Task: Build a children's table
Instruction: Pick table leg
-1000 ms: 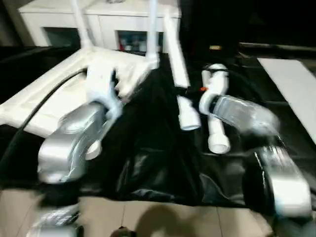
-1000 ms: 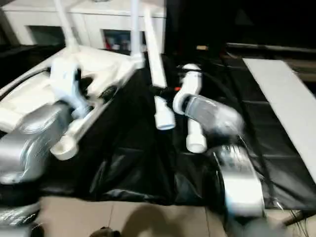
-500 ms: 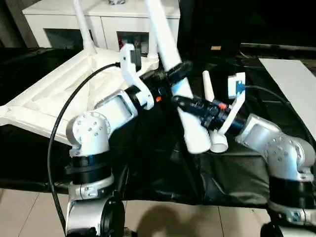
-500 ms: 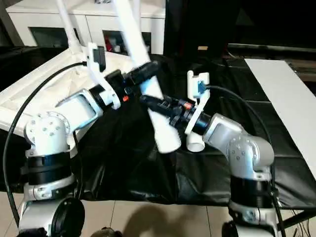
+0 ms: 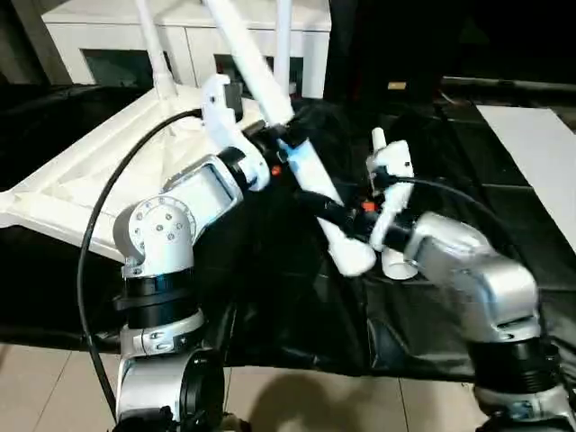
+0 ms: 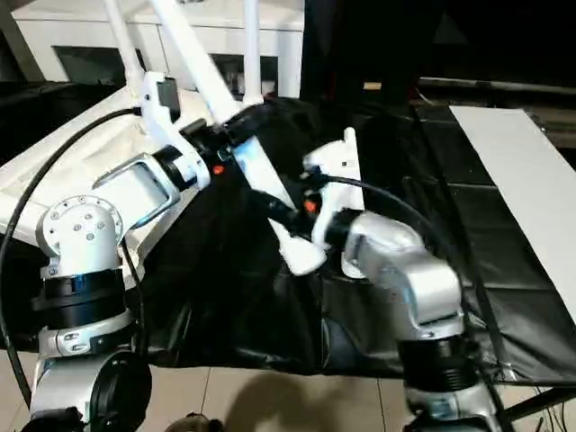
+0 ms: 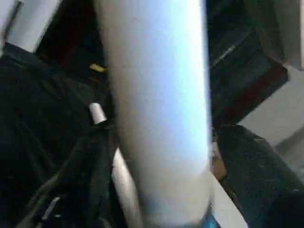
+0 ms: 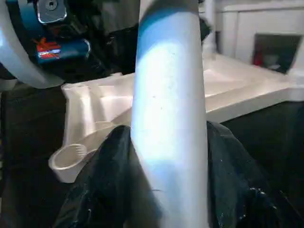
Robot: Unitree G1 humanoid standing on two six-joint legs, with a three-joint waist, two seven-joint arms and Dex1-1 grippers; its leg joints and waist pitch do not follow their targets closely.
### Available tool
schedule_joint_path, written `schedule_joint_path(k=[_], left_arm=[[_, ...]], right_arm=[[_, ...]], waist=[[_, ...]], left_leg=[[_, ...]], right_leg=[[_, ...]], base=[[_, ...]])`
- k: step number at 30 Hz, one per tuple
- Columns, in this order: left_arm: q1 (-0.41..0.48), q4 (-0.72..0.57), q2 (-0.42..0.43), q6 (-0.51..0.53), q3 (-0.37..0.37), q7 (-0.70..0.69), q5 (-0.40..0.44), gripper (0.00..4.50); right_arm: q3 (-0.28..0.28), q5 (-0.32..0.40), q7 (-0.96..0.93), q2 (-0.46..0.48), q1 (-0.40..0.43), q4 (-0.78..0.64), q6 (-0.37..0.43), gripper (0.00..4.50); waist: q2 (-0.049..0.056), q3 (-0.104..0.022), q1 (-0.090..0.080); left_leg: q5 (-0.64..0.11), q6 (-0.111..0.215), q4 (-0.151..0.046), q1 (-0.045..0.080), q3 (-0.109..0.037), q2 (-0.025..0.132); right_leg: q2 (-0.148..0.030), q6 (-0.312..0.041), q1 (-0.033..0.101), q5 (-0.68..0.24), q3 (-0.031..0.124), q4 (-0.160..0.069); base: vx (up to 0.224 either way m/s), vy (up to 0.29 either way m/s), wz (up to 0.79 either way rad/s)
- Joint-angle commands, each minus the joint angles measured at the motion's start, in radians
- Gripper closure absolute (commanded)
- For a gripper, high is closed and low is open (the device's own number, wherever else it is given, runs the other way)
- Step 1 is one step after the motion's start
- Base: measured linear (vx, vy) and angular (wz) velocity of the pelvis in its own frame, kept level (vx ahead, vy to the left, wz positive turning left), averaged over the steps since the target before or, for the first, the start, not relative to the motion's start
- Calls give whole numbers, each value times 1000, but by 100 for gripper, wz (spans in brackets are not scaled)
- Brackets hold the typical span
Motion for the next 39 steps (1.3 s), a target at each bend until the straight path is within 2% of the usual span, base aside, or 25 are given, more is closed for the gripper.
schedule_joint_path(k=[1, 4, 6, 9, 10, 15, 16, 24, 25, 26, 27, 29, 31, 32, 34, 35, 36, 37, 39], left_arm=[[-1, 9, -2, -10, 9, 31, 9, 112], [0, 11, -2, -11, 10, 38, 10, 123], [1, 12, -2, -9, 9, 40, 7, 158], [4, 11, 2, -3, 1, 32, -3, 170], [4, 11, 2, -3, 1, 32, -3, 193], [13, -4, 5, 8, -15, 23, -17, 216], [16, -8, 4, 6, -12, 26, -23, 241], [24, -9, 2, 5, -13, 8, -39, 265], [25, -10, 5, 6, -16, -1, -45, 266], [27, -11, 7, 7, -17, -7, -49, 267], [27, -11, 8, 8, -17, -9, -51, 267], [28, -5, 28, 6, -18, -27, -56, 267], [28, 0, 53, 7, -26, -53, -57, 268], [29, -3, 74, 13, -40, -91, -63, 268], [31, -9, 120, 30, -72, -171, -75, 270], [33, -15, 154, 34, -99, -233, -80, 270], [33, -15, 154, 34, -99, -233, -80, 270], [34, -20, 172, 36, -113, -266, -83, 270], [34, -26, 216, 32, -146, -336, -84, 270]], right_arm=[[23, -39, -22, -2, 5, 16, -52, 267], [38, -59, -28, -2, 5, 25, -77, 267], [46, -79, -32, 0, 4, 33, -100, 267], [59, -95, -32, 3, -3, 42, -114, 267], [59, -95, -32, 3, -3, 42, -114, 267], [74, -115, -38, 1, -10, 58, -144, 267], [76, -118, -38, 1, -10, 63, -153, 267], [87, -126, -22, 0, -11, 58, -172, 267], [91, -126, -14, -2, -11, 54, -178, 267], [92, -127, -12, -3, -11, 53, -182, 267], [93, -128, -11, -4, -12, 52, -184, 211], [82, -88, 22, 2, -11, 46, -180, 197], [60, -50, 33, 10, -13, 41, -147, 178], [48, -24, 53, 5, -18, 38, -126, 178], [19, 37, 98, -12, -33, 34, -68, 151], [0, 70, 124, -26, -45, 36, -37, 151], [0, 70, 124, -26, -45, 36, -37, 134], [-10, 88, 136, -33, -52, 39, -18, 121], [-23, 125, 177, -61, -67, 42, 22, 107]], waist=[[-8, -72, -1], [-6, -71, -1], [-5, -70, -3], [-5, -70, -5], [-4, -69, -5], [-8, -71, -8], [-6, -71, -8], [-6, -70, -9], [-10, -71, -9], [-8, -71, -8], [-8, -71, -8], [-9, -71, -9], [-6, -71, -9], [-9, -71, -10], [-8, -72, -8], [-7, -71, -8], [-9, -72, -7], [-7, -71, -8], [-7, -73, -5]], left_leg=[[-112, -13, -64, 35, -10, 26], [-119, -8, -64, 36, -10, 26], [-133, -10, -65, 37, -10, 26], [-142, -11, -66, 37, -9, 26], [-145, -12, -67, 37, -10, 27], [-129, -4, -64, 35, -9, 25], [-127, 0, -64, 36, -9, 26], [-134, 4, -64, 36, -8, 26], [-129, 5, -63, 36, -8, 26], [-125, 6, -63, 36, -8, 26], [-120, 8, -62, 36, -8, 26], [-122, 12, -62, 36, -8, 26], [-131, 21, -63, 37, -8, 27], [-127, 20, -63, 37, -8, 28], [-119, 23, -62, 39, -7, 26], [-118, 25, -63, 39, -7, 26], [-112, 25, -62, 40, -8, 26], [-107, 19, -62, 40, -6, 28], [-105, 16, -63, 41, -7, 26]], right_leg=[[-40, -196, 42, 72, 33, -70], [-41, -202, 42, 55, 33, -71], [-40, -201, 42, 36, 33, -72], [-40, -200, 41, 28, 34, -74], [-41, -200, 41, 24, 33, -74], [-40, -204, 43, 50, 33, -72], [-41, -208, 42, 53, 34, -71], [-40, -211, 42, 39, 34, -72], [-40, -211, 43, 45, 34, -71], [-40, -212, 43, 49, 34, -71], [-40, -214, 43, 57, 34, -69], [-39, -216, 43, 56, 34, -70], [-38, -214, 41, 42, 34, -70], [-39, -215, 41, 45, 34, -69], [-37, -221, 41, 47, 33, -66], [-37, -222, 41, 44, 33, -68], [-37, -223, 41, 45, 33, -64], [-37, -225, 38, 50, 34, -64], [-37, -228, 41, 47, 32, -64]], base=[[0, 0, 0], [0, 0, 0], [0, 0, 0], [0, 0, 0], [0, 0, 0], [0, 0, 0], [0, 0, 0], [0, 0, 0], [0, 0, 0], [0, 0, 0], [0, 0, 0], [0, 0, 0], [0, 0, 0], [0, 0, 0], [0, 0, 0], [0, 0, 0], [0, 0, 0], [0, 0, 0], [0, 0, 0]])
